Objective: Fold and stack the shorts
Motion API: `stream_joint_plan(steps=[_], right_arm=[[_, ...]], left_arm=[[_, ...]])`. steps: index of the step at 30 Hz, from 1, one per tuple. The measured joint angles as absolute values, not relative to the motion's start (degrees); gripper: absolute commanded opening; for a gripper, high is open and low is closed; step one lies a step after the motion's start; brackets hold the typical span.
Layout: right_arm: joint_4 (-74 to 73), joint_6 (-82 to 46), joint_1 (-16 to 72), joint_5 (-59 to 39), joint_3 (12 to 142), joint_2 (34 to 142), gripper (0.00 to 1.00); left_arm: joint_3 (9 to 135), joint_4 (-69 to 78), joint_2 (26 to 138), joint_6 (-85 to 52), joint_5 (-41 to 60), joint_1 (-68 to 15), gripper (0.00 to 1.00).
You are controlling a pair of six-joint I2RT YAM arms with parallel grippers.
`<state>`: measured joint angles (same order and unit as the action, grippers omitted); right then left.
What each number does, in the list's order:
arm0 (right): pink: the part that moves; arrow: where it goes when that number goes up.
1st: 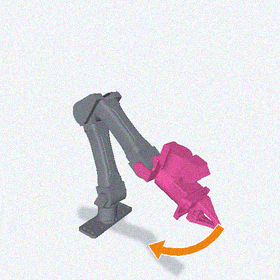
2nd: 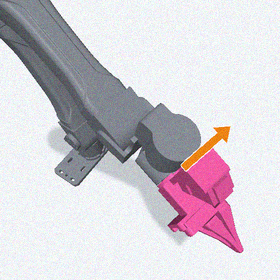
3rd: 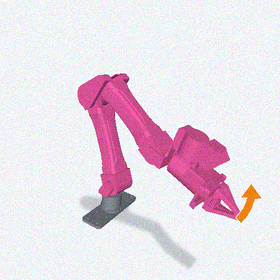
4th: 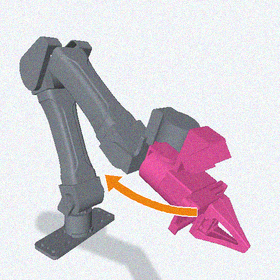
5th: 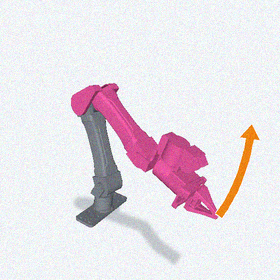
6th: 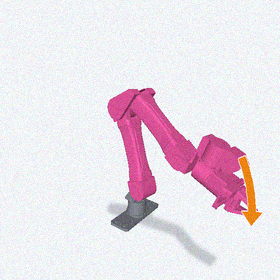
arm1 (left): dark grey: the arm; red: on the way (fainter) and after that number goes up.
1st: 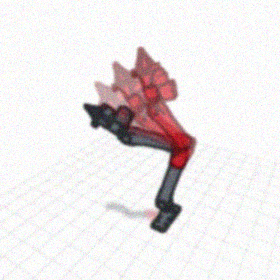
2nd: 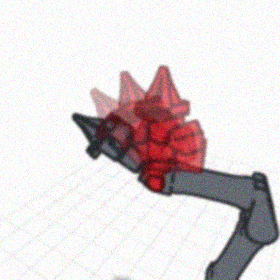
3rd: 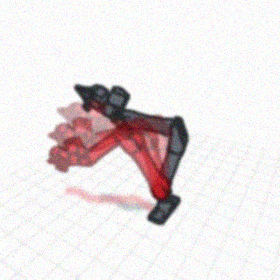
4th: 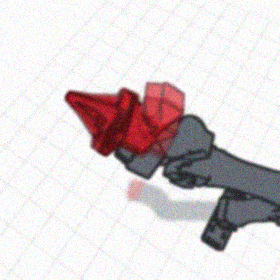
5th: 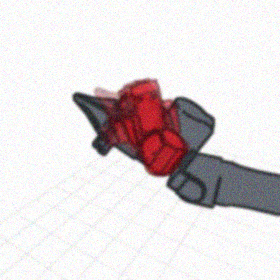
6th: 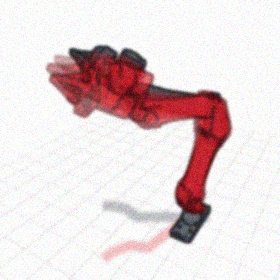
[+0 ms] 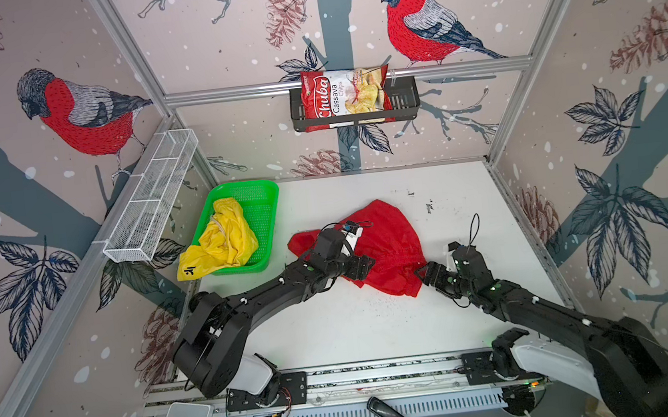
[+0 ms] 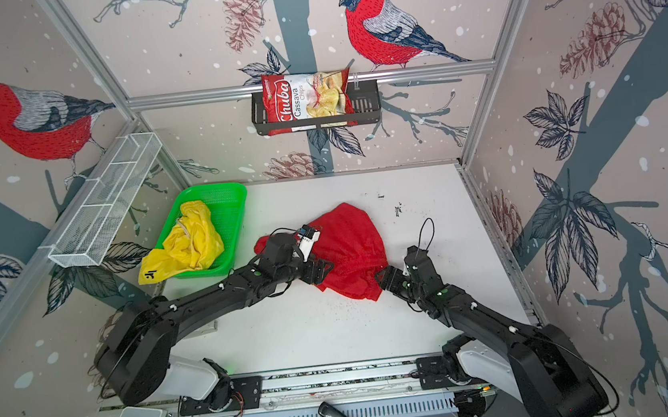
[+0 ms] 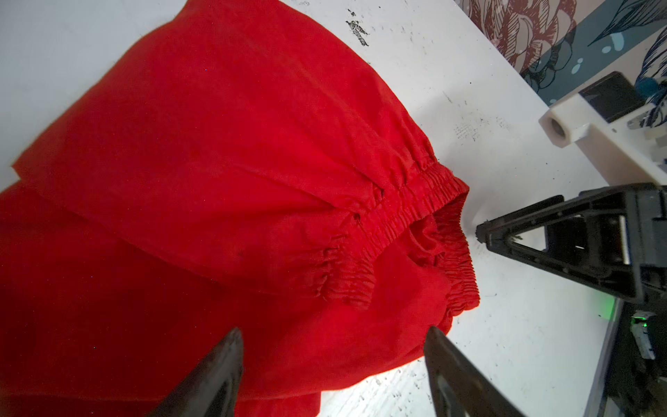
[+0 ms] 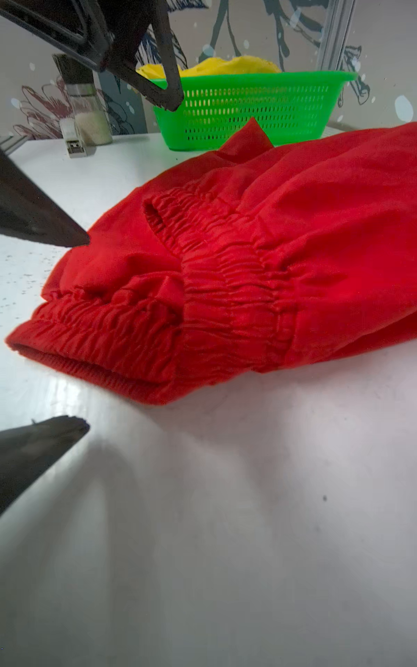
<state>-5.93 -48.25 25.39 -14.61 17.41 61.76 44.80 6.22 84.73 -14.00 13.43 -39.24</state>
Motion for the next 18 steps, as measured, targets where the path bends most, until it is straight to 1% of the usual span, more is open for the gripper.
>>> stream_joint_plan(steps=[6,13,15,16,17,18], right_arm=[[-11.0,-39.92,21.43,-12.4,19.44,66.19,0.75],[-14.57,-30.94,21.28,-13.78,20.27,70.94,0.74],[-15.11,-29.56,21.56,-13.98,20.43,72.4,0.69],[-15.42,-28.73,21.89,-14.17,20.64,73.56,0.6],[-15.73,-28.42,22.24,-14.37,20.82,74.54,0.5],[-15.9,-28.21,22.57,-14.55,20.99,75.22,0.43]], left_arm=[[41.45,11.9,85.69,-14.28,16.91,-39.18,0.76],[40.75,15.57,88.58,-14.15,18.11,-39.16,0.76],[40.82,16.43,89.58,-14.22,18.28,-39.11,0.73],[40.95,16.6,90.15,-14.7,18.39,-39.11,0.73],[41.08,16.88,90.7,-14.81,18.44,-39.11,0.72],[41.25,17.06,91.05,-14.9,18.44,-39.11,0.71]])
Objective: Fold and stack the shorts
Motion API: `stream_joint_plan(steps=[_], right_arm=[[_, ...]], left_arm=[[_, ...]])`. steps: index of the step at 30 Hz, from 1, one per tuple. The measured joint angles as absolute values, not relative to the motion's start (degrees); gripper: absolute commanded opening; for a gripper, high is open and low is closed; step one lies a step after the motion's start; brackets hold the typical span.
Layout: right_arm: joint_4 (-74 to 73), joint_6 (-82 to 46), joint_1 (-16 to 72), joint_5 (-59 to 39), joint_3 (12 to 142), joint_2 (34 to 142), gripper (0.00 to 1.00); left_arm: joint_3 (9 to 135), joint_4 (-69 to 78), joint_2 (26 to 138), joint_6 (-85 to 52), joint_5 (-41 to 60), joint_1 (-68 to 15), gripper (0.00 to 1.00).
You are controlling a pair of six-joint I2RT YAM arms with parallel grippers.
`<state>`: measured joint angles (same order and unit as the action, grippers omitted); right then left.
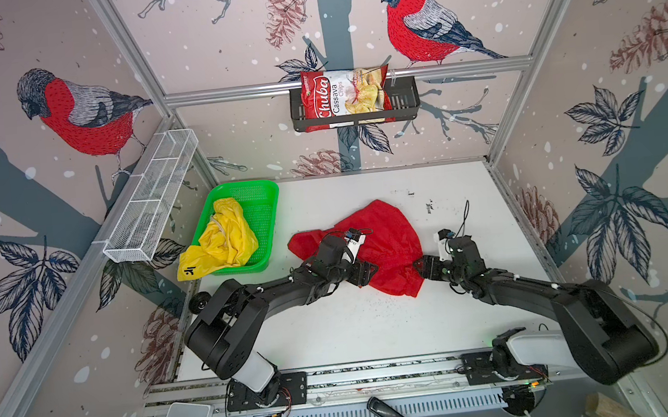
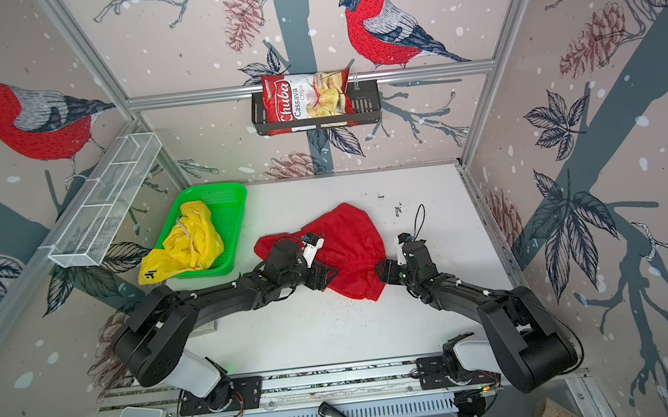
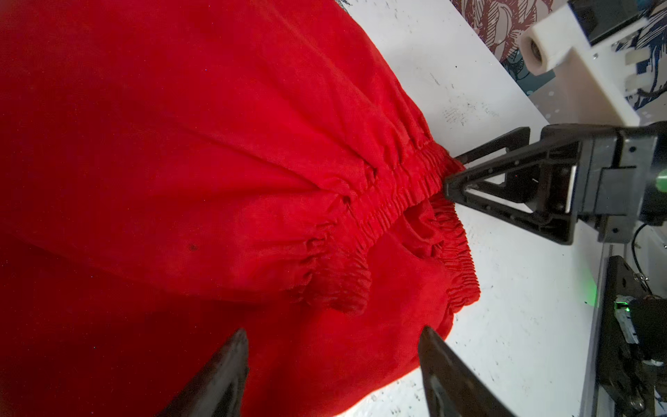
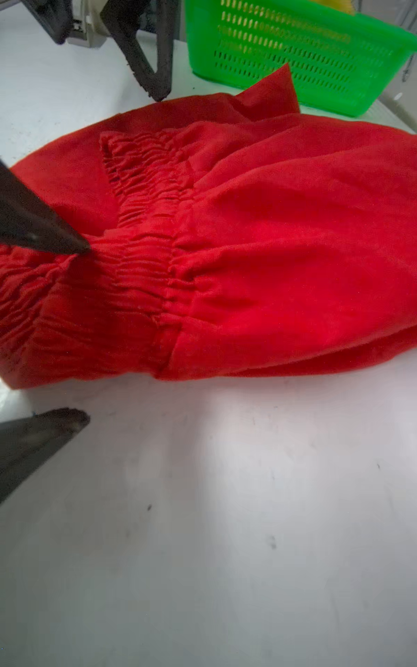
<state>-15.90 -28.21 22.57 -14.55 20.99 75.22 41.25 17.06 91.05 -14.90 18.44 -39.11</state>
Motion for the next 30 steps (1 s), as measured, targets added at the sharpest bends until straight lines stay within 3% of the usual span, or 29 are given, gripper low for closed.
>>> stream_joint_plan(steps=[3,6,10,17,18,19,22,23,30], right_arm=[[-16.4,-27.79,23.16,-15.11,21.69,76.55,0.21],[-15.57,-27.29,23.05,-15.25,23.18,76.25,0.1],[-10.46,-27.4,23.03,-15.4,28.86,72.58,0.02],[-0.82,-26.92,19.99,-15.33,40.01,64.18,0.01],[0.4,-26.92,18.92,-15.38,41.17,63.83,0.05],[1.67,-26.92,17.47,-15.44,42.33,63.68,0.15],[4.67,-26.87,12.82,-14.98,44.23,64.86,0.63],[5.98,-26.61,11.18,-14.68,44.6,65.76,0.71],[12.16,-25.08,5.54,-13.69,43.33,68.93,0.74]], left_arm=[[41.45,17.72,91.59,-15.73,18.17,-38.96,0.71],[41.5,17.69,91.55,-16.91,17.82,-38.3,0.71],[41.17,17.74,89.47,-18.11,16.29,-36.86,0.71],[38.79,18.15,83.26,-20.97,12.88,-32.95,0.71],[38.39,18.28,82.61,-21.45,11.73,-32.56,0.71],[37.82,18.57,81.89,-22.59,10.48,-31.94,0.71],[36.38,18.5,80.6,-25.63,7.68,-29.85,0.71],[36.07,18.39,80.47,-26.87,6.85,-28.84,0.71],[34.28,16.95,80.16,-32.25,4.64,-23.24,0.72]])
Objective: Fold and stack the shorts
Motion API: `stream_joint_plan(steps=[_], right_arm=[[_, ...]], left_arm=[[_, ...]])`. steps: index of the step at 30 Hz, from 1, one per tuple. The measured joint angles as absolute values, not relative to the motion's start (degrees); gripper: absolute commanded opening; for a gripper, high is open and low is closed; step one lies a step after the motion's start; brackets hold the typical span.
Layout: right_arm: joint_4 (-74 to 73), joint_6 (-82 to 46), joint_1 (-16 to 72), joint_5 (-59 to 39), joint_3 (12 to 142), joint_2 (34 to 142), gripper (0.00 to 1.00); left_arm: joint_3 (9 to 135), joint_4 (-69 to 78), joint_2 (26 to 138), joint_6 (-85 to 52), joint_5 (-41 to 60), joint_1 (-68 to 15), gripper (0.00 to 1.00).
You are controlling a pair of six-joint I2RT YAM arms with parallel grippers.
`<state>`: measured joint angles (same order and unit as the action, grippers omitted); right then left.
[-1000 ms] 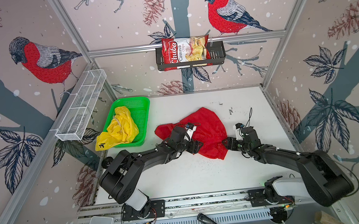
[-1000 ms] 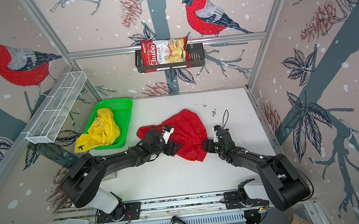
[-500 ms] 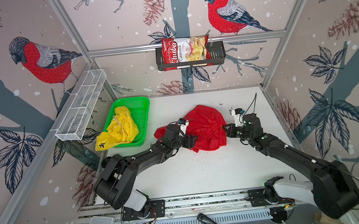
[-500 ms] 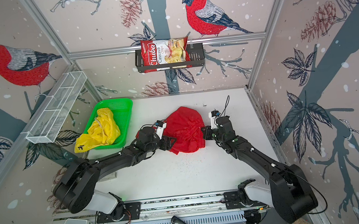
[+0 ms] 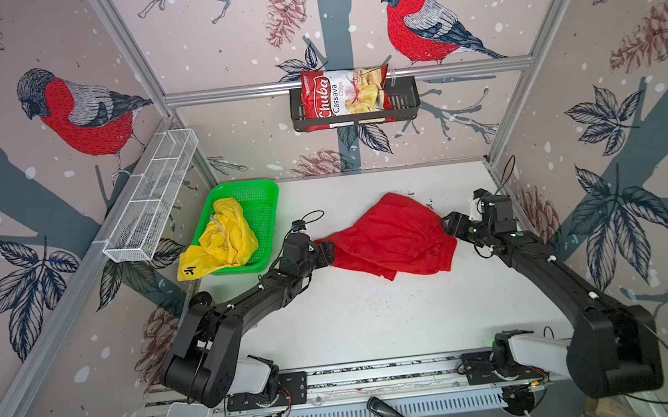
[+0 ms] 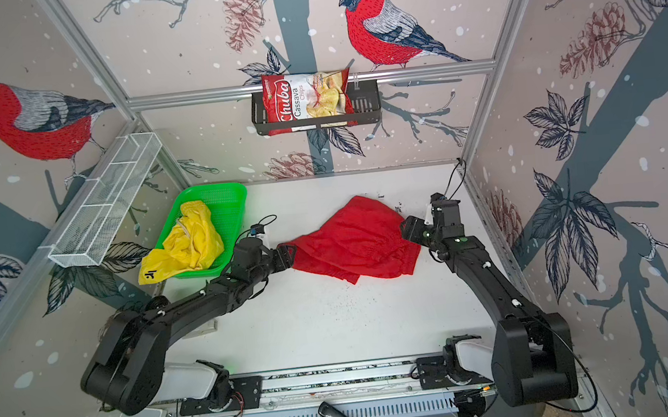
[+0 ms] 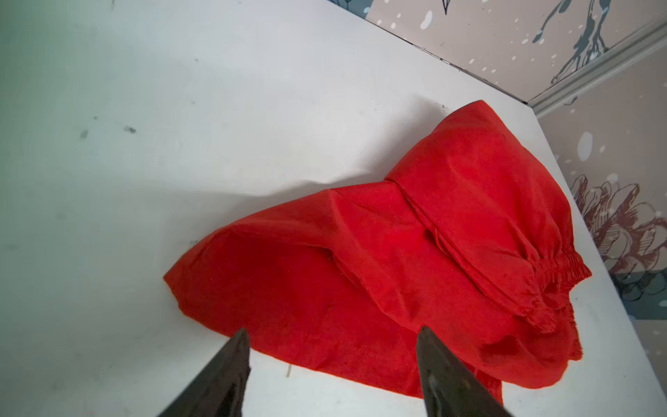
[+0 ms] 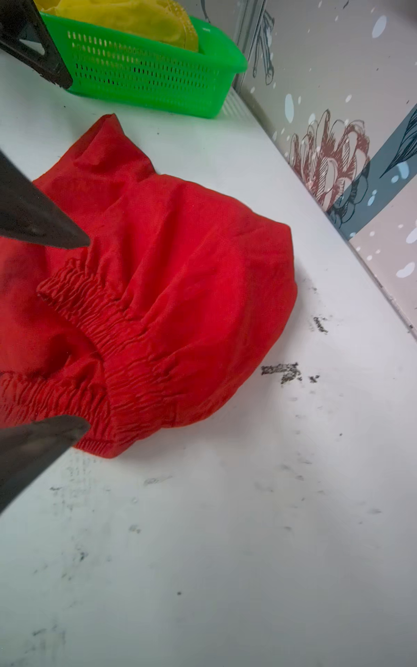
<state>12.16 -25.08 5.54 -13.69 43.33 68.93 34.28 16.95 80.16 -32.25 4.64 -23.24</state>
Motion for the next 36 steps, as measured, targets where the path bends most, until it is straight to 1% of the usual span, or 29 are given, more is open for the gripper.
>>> stream_joint_plan(steps=[7,11,15,20,23,26,29,31,34,35,36], right_arm=[[11.66,-27.38,5.06,-15.29,34.02,66.7,0.74],[9.23,-30.94,3.84,-16.97,29.98,66.72,0.74],[6.66,-33.12,3.51,-18.65,28.36,67.72,0.74],[3.99,-33.12,2.33,-18.68,28.05,71.48,0.71],[3.07,-33.12,3.25,-18.61,28.56,74.78,0.65],[2.85,-33.12,4.69,-18.55,29.23,77.06,0.54],[1.76,-33.17,5.85,-18.39,29.45,78.89,0.35],[1.41,-33.17,6.24,-18.0,29.71,79.94,0.18],[1.39,-33.28,6.98,-16.51,30.41,80.18,0.05],[1.43,-33.15,7.2,-16.23,30.79,79.94,0.02],[1.56,-33.15,7.49,-15.99,31.31,79.44,0.01]], left_arm=[[34.52,17.63,81.6,-39.75,5.58,-19.05,0.7],[37.08,17.82,84.75,-45.47,6.96,-17.58,0.69],[39.13,19.62,88.33,-48.12,9.98,-16.84,0.69],[40.62,21.71,91.59,-49.3,13.87,-16.78,0.68],[40.62,21.8,91.92,-49.54,14.81,-16.78,0.68],[40.58,21.8,91.92,-49.5,14.85,-16.78,0.67],[40.58,21.78,91.92,-49.19,14.72,-16.78,0.67],[40.6,21.74,91.92,-48.88,14.17,-16.78,0.67],[40.75,21.45,91.92,-47.92,13.21,-16.78,0.68],[40.91,21.17,91.96,-47.68,13.17,-16.75,0.68],[41.23,20.93,92.12,-47.48,12.99,-16.73,0.68]])
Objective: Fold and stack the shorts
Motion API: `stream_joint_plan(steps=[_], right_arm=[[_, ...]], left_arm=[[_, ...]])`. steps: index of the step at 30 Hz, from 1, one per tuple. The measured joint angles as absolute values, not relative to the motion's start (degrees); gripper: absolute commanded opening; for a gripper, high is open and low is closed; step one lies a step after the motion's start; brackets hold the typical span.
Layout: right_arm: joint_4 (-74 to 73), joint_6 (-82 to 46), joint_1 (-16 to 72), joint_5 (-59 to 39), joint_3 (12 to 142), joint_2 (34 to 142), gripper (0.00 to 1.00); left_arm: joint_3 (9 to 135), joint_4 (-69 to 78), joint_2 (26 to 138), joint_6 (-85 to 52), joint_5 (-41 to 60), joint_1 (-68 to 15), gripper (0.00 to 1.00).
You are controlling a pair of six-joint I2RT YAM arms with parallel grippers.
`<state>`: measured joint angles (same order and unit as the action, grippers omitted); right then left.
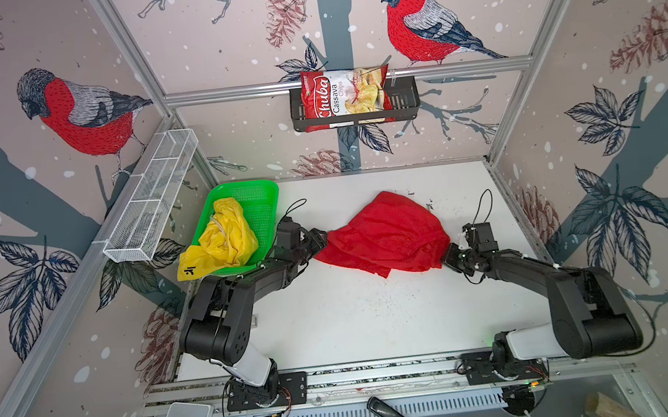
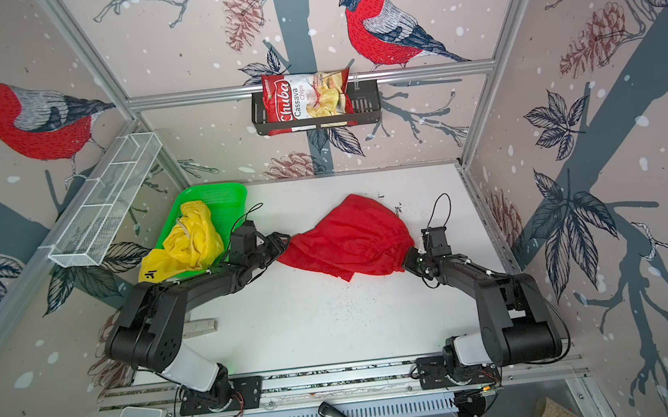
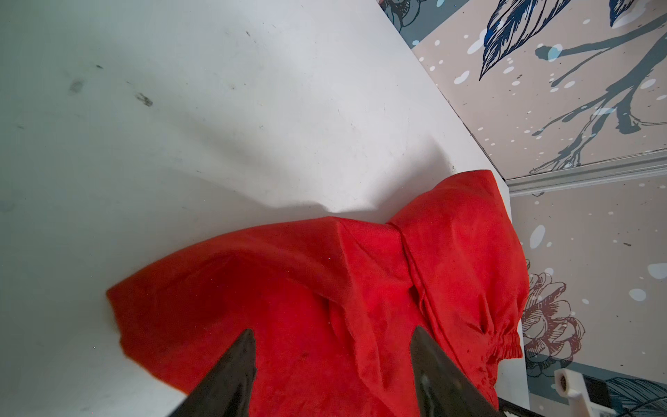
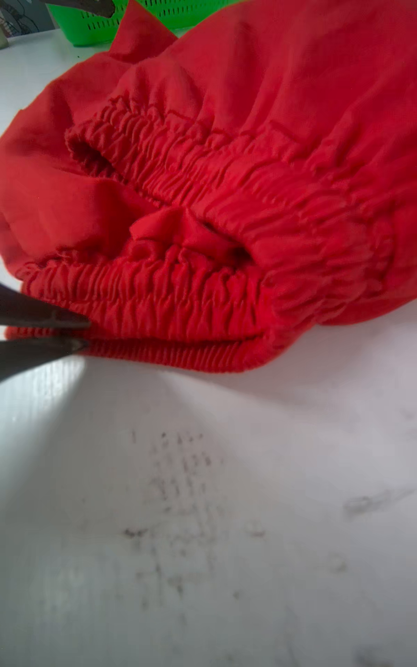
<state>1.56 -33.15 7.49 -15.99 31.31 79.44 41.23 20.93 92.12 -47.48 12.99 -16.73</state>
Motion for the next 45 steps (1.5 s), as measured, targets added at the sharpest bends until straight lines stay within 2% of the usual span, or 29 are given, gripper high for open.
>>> stream_joint_plan(steps=[14,16,19,20,23,26,30,36,45], right_arm=[[9.52,-28.67,8.8,-15.03,42.89,67.46,0.01],[10.61,-28.49,8.62,-15.11,44.14,66.92,0.2],[11.35,-28.45,6.76,-16.82,43.86,66.87,0.4],[11.4,-28.45,5.82,-17.3,43.38,66.92,0.42],[10.76,-28.45,2.87,-20.18,40.84,66.96,0.44],[8.73,-28.6,-1.28,-24.58,36.64,66.72,0.52],[5.06,-30.3,-6.96,-29.8,31.0,65.3,0.53],[1.39,-31.86,-10.48,-34.54,26.65,62.06,0.63],[-1.5,-34.61,-11.68,-37.1,21.82,59.16,0.66]], left_arm=[[45.52,15.55,91.29,-38.63,11.03,-13.69,0.68],[46.17,15.55,91.09,-35.48,12.99,-14.24,0.68],[47.42,15.49,91.0,-29.58,15.62,-17.41,0.67],[48.23,15.49,91.0,-26.92,16.71,-19.29,0.66],[50.57,16.16,91.5,-18.46,19.4,-24.99,0.64],[54.02,16.38,94.3,-8.54,21.76,-31.0,0.63],[60.45,15.62,100.29,3.75,24.88,-37.54,0.61],[72.16,10.94,111.66,17.17,27.29,-43.79,0.58],[83.31,3.38,124.11,27.2,26.2,-48.93,0.61]])
